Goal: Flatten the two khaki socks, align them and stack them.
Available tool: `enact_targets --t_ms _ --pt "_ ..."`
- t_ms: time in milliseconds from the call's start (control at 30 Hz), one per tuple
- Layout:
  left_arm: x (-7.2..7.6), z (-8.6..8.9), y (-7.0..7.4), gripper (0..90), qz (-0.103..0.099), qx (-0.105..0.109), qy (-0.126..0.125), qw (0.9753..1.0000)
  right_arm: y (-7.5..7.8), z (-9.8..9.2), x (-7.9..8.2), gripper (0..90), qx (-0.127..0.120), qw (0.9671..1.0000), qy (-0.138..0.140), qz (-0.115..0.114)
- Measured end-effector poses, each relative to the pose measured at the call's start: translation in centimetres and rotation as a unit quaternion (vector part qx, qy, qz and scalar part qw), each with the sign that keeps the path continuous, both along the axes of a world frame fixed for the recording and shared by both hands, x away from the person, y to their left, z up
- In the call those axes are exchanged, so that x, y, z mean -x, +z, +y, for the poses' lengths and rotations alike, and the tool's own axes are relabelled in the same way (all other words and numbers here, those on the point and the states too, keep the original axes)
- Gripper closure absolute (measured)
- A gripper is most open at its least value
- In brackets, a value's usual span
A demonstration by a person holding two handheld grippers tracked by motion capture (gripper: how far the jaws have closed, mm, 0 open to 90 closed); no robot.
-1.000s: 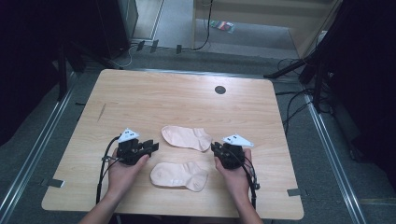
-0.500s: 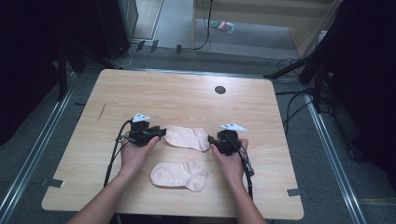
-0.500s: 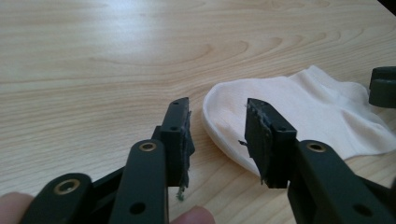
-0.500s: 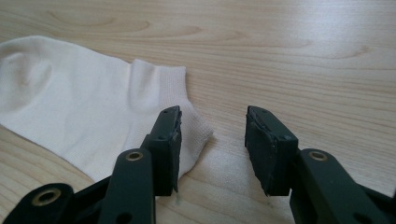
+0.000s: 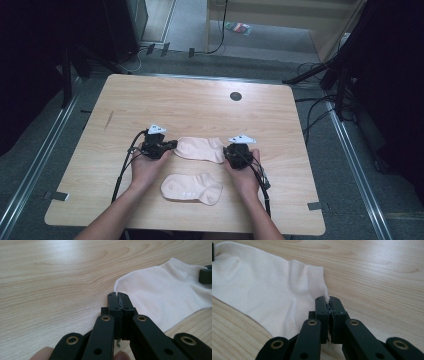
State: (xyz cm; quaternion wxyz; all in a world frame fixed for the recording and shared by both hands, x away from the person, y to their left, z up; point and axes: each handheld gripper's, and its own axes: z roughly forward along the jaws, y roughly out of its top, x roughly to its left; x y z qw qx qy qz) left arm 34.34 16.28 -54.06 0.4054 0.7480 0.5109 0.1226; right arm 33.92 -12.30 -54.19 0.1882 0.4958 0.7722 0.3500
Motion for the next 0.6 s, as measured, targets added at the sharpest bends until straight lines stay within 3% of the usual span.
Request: enact_targets --t_ms 233,333,500,600 --pt "1.2 0.3 1.4 90.0 -0.019 0.005 -0.013 0.9997 1.1 -0.4 1.0 88.6 -0.025 0.9996 0.004 -0.011" --pt "2.5 0.8 2.6 90.0 -0.038 0.011 -0.021 0.999 2.1 -0.4 1.8 88.6 -0.031 0.9993 0.012 -0.019" --pt "4.3 2.1 3.9 90.0 -0.049 0.035 -0.032 0.9977 3.7 -0.7 3.3 88.6 -0.045 0.9983 0.025 -0.027" --pt "5.4 2.7 4.4 90.0 -0.056 0.036 -0.04 0.997 4.3 -0.6 4.3 88.6 -0.05 0.9977 0.035 -0.031"
